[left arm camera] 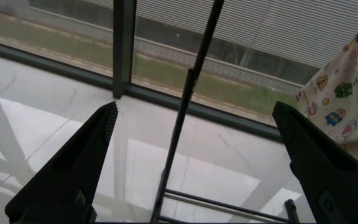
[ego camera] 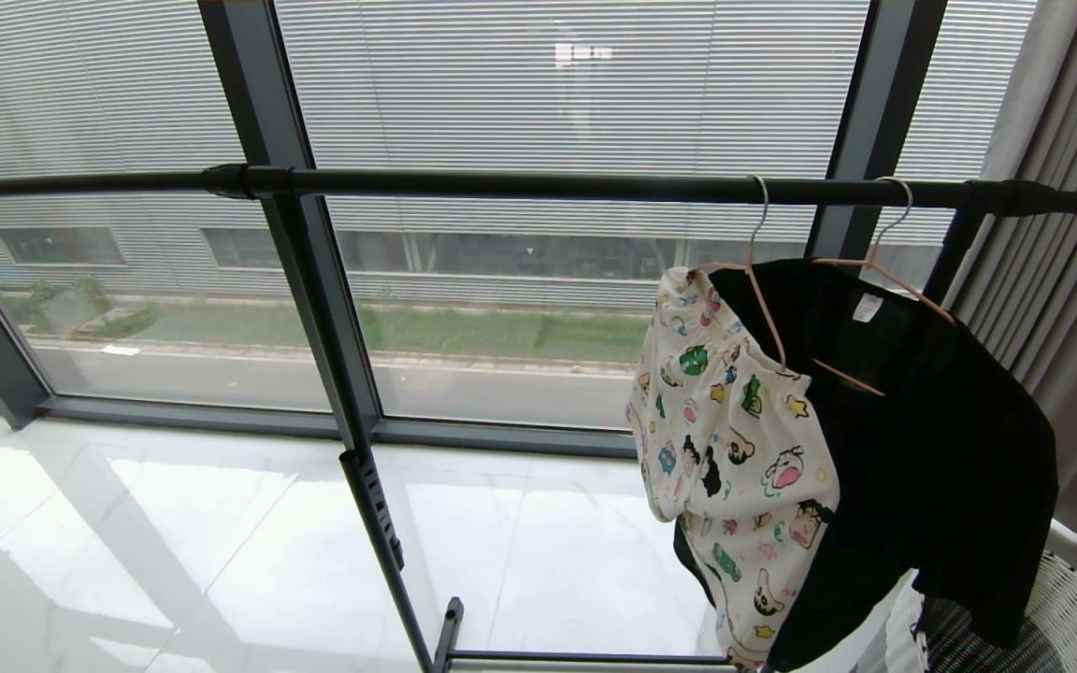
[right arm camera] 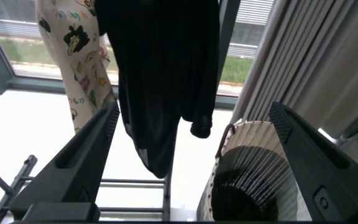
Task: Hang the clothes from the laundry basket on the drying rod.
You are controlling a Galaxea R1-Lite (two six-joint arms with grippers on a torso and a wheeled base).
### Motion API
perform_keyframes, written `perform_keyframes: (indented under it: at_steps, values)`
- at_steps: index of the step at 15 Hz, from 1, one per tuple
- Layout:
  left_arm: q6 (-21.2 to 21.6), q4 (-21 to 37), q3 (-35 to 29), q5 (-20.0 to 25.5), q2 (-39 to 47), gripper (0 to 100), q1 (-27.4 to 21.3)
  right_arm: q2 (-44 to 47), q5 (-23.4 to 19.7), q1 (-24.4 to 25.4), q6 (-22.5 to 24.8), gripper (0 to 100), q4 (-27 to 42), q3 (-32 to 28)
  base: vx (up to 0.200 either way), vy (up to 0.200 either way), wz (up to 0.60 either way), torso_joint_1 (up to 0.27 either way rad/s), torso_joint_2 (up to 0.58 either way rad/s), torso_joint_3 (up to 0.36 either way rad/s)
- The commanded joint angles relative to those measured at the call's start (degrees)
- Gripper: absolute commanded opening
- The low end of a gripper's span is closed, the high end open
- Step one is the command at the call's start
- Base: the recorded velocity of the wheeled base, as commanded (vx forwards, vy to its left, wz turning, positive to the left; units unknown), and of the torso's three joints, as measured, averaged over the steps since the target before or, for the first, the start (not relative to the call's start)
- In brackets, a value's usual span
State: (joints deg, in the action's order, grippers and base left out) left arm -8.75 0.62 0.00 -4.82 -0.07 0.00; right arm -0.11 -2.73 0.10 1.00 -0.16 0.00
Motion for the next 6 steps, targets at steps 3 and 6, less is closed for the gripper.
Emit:
perform_keyframes:
  at_steps: [3, 6]
  values:
    - [-0.04, -0.01, 0.0, -0.02, 0.07, 100, 0.0, 0.11, 0.01, -0.01, 0.23, 100, -0.02, 0.0, 0.0, 0.0, 0.0, 0.0, 0.0, 0.0]
    - [-0.04, -0.01, 0.0, -0.02, 0.07, 100, 0.0, 0.11, 0.01, -0.01, 0.32, 100, -0.02, 0.0, 0.0, 0.0, 0.0, 0.0, 0.0, 0.0]
